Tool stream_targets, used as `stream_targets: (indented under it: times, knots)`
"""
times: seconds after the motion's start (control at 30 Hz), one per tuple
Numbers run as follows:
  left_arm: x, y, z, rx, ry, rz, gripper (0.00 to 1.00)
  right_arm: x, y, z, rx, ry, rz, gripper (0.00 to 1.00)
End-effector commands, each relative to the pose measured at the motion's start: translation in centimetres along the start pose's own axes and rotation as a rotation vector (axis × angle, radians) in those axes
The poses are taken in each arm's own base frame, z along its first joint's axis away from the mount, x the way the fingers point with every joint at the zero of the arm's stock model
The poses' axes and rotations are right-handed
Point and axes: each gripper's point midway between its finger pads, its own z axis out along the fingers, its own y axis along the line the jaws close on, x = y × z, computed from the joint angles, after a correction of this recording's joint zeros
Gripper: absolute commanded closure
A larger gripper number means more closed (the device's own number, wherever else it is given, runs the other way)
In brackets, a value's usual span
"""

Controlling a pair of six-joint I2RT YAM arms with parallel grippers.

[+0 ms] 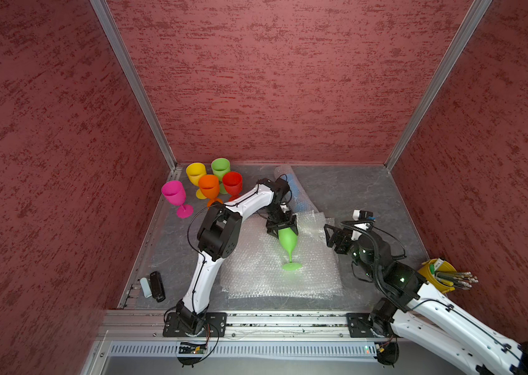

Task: Unpack wine glasses from bubble wrap
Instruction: Pick up the wine glass from the bubble wrap, then place the wine glass at the center of the board.

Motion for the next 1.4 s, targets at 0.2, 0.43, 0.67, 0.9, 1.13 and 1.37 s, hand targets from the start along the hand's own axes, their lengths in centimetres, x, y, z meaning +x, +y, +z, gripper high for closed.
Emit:
stream_targets:
  times: [0.2, 0.43, 0.67, 0.9, 1.13, 1.37]
  knots:
    - [2.0, -2.3, -8.9, -0.037, -0.282, 0.094, 0.24, -1.7, 1.3, -0.7, -0.042, -0.029, 0.003, 0.15]
    - [0.4, -2.7, -17.8, -0.159, -0.721, 0.210, 0.25, -2.4, 2.2, -0.5, -0.066, -0.048, 0.000, 0.15]
    - [-4.1, -4.3, -25.8, -0.240, -1.279, 0.416, 0.29, -3.8, 4.3, 0.2, -0.094, -0.040, -0.023, 0.16]
    - [-9.0, -0.9, -27.0, -0.196, -1.551, 0.394, 0.38, -3.9, 4.5, 0.5, -0.097, -0.051, -0.029, 0.15]
    - [-14.0, 1.1, -25.1, -0.359, -1.601, 0.449, 0.34, -2.9, 4.2, 1.7, -0.085, -0.031, -0.036, 0.16]
    - [-18.5, 3.6, -23.0, -0.393, -1.541, 0.404, 0.32, -2.4, 3.7, 2.3, -0.067, -0.033, -0.043, 0.15]
